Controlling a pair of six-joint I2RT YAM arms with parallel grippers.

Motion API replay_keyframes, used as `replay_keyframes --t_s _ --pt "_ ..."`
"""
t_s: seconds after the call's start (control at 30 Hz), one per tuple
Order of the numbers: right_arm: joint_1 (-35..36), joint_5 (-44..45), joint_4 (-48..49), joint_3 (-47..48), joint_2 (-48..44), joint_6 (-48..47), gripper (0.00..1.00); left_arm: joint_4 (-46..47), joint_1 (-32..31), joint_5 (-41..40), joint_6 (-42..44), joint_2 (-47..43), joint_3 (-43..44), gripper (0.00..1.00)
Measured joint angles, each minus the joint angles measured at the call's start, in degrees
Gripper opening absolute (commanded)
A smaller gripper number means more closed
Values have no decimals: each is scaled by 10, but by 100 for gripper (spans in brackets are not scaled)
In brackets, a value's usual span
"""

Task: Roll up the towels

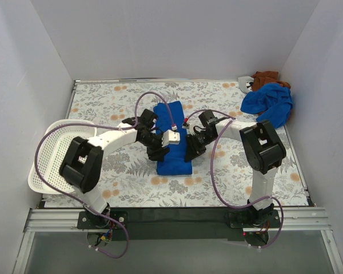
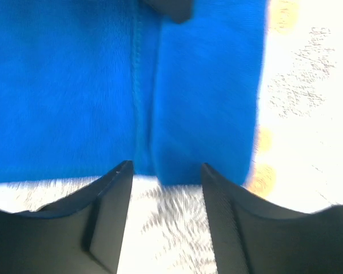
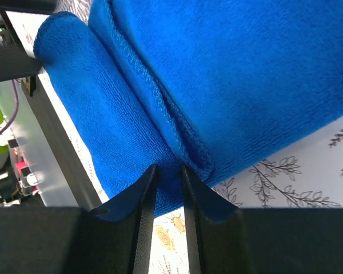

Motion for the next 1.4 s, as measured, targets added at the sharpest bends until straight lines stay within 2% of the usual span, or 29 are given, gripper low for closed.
replay_keyframes --t_s 0.13,0.27,0.33,0.4,0.6,0.7,0.73,0.83,0.87,0.93,0.97,1.03,1.1,1.2,1.3,1.4 --pt "0 5 -1 12 6 4 27 2 -13 -34 10 -122 -52 52" --pt "0 16 0 23 7 6 25 39 -92 -94 16 -194 -95 53" --pt "0 20 0 25 7 8 25 67 -153 -135 15 -192 -131 52" --pt "0 24 0 25 7 9 23 87 -185 -171 10 -178 -155 52" --pt "0 31 -1 25 7 15 17 144 -219 -258 8 -133 -178 47" --pt "0 33 -1 25 7 17 16 166 -221 -274 10 -115 -178 43" --pt "0 33 -1 25 7 17 15 171 -221 -276 12 -108 -179 31" --pt "-1 35 -3 25 7 16 16 186 -222 -281 24 -94 -181 17" --pt "-3 34 -5 26 7 14 20 186 -221 -279 26 -94 -181 10" --pt "-13 32 -15 28 4 9 28 173 -212 -263 30 -92 -173 6" --pt "-23 31 -23 30 -1 2 40 162 -207 -250 30 -89 -165 3" --pt "-52 33 -40 34 -19 -10 51 124 -188 -205 27 -75 -139 2" --pt "-91 37 -54 39 -56 -30 57 84 -166 -158 26 -56 -110 1" --pt "-133 51 -64 41 -133 -66 62 14 -131 -82 27 -19 -61 0" --pt "-137 58 -63 34 -234 -113 64 -58 -90 -7 35 33 -4 1" --pt "-125 50 -60 -3 -334 -162 60 -126 -54 57 53 89 48 0"
